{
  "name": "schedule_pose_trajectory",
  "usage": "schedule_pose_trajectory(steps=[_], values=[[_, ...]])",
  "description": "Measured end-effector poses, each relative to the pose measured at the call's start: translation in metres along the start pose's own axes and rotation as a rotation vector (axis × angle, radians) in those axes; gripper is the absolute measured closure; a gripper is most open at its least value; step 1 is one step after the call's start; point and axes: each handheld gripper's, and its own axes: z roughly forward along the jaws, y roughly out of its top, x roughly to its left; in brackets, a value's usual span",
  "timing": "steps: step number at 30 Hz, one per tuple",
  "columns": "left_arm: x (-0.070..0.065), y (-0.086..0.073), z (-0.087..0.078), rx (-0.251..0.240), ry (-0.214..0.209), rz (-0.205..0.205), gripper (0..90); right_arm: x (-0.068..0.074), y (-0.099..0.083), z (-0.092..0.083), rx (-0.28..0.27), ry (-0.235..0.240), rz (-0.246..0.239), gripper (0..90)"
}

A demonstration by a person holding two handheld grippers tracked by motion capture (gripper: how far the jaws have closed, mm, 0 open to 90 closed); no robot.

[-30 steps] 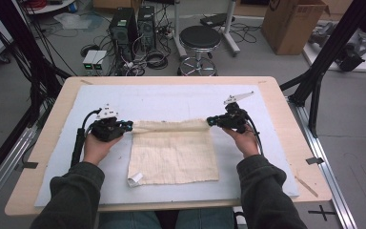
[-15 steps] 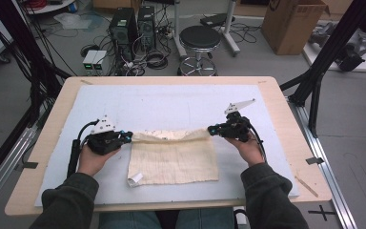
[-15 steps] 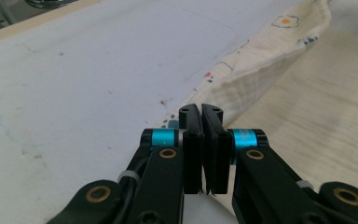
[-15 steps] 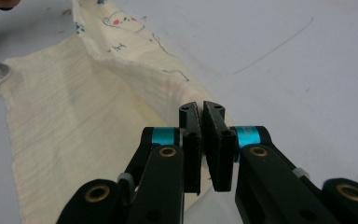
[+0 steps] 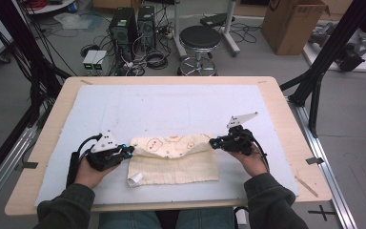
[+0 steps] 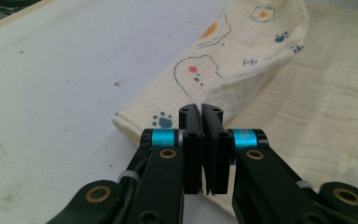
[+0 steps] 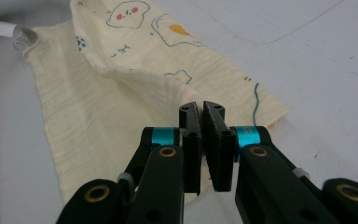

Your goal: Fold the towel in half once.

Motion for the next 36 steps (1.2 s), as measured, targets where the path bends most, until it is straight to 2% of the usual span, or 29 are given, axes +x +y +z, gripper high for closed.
schedule_pose_trajectory(steps=[6, 14, 17, 20, 22, 25, 27, 29, 32, 35, 36], values=[[-0.006, -0.012, -0.008, 0.014, -0.006, -0.007, 86.6, 0.01, -0.007, -0.005, 0.001, 0.009, -0.008, 85.7], [-0.021, -0.02, -0.016, 0.024, -0.042, 0.019, 86.2, 0.023, -0.02, -0.007, 0.024, 0.021, -0.016, 85.6], [-0.024, -0.021, -0.016, 0.032, -0.067, 0.021, 81.1, 0.025, -0.025, -0.006, 0.038, 0.025, -0.017, 85.1], [-0.024, -0.019, -0.022, 0.003, -0.084, 0.009, 71.0, 0.027, -0.03, -0.006, 0.065, 0.049, -0.016, 78.1], [-0.022, -0.016, -0.027, -0.027, -0.079, 0.003, 67.7, 0.03, -0.031, -0.009, 0.062, 0.052, -0.033, 73.1], [-0.017, -0.013, -0.032, -0.081, -0.056, -0.021, 67.4, 0.033, -0.027, -0.019, 0.037, 0.056, -0.043, 68.8], [-0.015, -0.012, -0.031, -0.091, -0.056, -0.039, 68.5, 0.034, -0.025, -0.022, 0.019, 0.065, -0.044, 66.7], [-0.013, -0.012, -0.023, -0.07, -0.063, -0.053, 69.9, 0.034, -0.023, -0.019, 0.021, 0.072, -0.055, 65.4], [-0.017, -0.015, -0.01, -0.019, -0.067, -0.029, 72.5, 0.038, -0.024, -0.007, 0.056, 0.075, -0.082, 64.3], [-0.021, -0.02, -0.003, 0.023, -0.1, -0.019, 74.5, 0.041, -0.026, 0.004, 0.079, 0.079, -0.107, 63.8], [-0.023, -0.021, -0.002, 0.039, -0.112, -0.015, 74.9, 0.041, -0.027, 0.006, 0.08, 0.084, -0.102, 63.8]])
